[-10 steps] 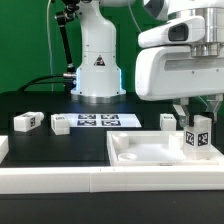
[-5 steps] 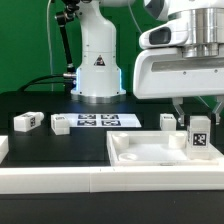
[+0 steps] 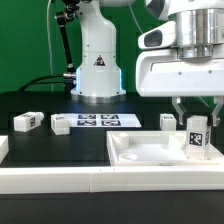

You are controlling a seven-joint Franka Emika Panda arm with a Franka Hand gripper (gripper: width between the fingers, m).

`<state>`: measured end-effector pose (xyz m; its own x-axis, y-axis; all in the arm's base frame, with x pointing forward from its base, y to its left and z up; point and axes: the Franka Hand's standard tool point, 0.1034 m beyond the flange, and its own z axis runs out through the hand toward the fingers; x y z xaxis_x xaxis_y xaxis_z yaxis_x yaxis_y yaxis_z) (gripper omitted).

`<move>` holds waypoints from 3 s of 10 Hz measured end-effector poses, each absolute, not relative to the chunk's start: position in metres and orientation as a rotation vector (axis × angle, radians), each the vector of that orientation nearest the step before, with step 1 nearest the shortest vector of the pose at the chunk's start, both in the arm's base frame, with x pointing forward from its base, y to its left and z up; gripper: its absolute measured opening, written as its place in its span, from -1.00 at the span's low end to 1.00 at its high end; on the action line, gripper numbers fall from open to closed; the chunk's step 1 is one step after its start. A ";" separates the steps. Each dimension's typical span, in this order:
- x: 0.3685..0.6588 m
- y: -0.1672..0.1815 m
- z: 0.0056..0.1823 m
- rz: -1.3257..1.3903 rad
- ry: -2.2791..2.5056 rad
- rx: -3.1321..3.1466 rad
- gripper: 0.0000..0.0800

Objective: Assemble square table

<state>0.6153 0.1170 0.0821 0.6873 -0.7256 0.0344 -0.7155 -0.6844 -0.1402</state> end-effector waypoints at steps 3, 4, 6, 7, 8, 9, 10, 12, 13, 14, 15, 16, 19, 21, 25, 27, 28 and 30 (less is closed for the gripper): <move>0.615 0.117 0.082 -0.094 1.430 -2.650 -0.27; 0.615 0.117 0.082 -0.089 1.477 -2.618 -0.27; 0.615 0.117 0.082 -0.093 1.442 -2.637 -0.08; 0.615 0.117 0.082 -0.097 1.384 -2.669 0.38; 0.615 0.117 0.082 -0.103 1.315 -2.705 0.38; 0.617 0.115 0.082 -0.129 1.195 -2.758 0.58; 0.617 0.118 0.081 -0.161 1.144 -2.772 0.61; 0.617 0.117 0.080 -0.174 0.956 -2.851 0.62; 0.616 0.117 0.080 -0.185 0.818 -2.902 0.62; 0.616 0.120 0.079 -0.192 0.710 -2.942 0.62; 0.615 0.124 0.079 -0.201 0.599 -2.979 0.62; 0.614 0.126 0.079 -0.207 0.483 -3.012 0.62; 0.615 0.126 0.080 -0.222 0.086 -3.079 0.62; 0.616 0.121 0.080 -0.231 -0.171 -3.090 0.62; 0.617 0.119 0.080 -0.237 -0.539 -3.072 0.59; 0.616 0.119 0.080 -0.236 -0.515 -3.074 0.17; 0.616 0.119 0.080 -0.236 -0.481 -3.078 -0.29; 0.616 0.119 0.080 -0.234 -0.354 -3.087 -0.27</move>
Offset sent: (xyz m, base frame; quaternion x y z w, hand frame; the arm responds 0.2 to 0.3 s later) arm -0.0002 -0.0003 -0.0030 -0.0235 -0.0137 0.1640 0.9861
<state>0.6164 0.1192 0.0799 0.9630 0.2229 0.1517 0.2268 -0.9739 -0.0085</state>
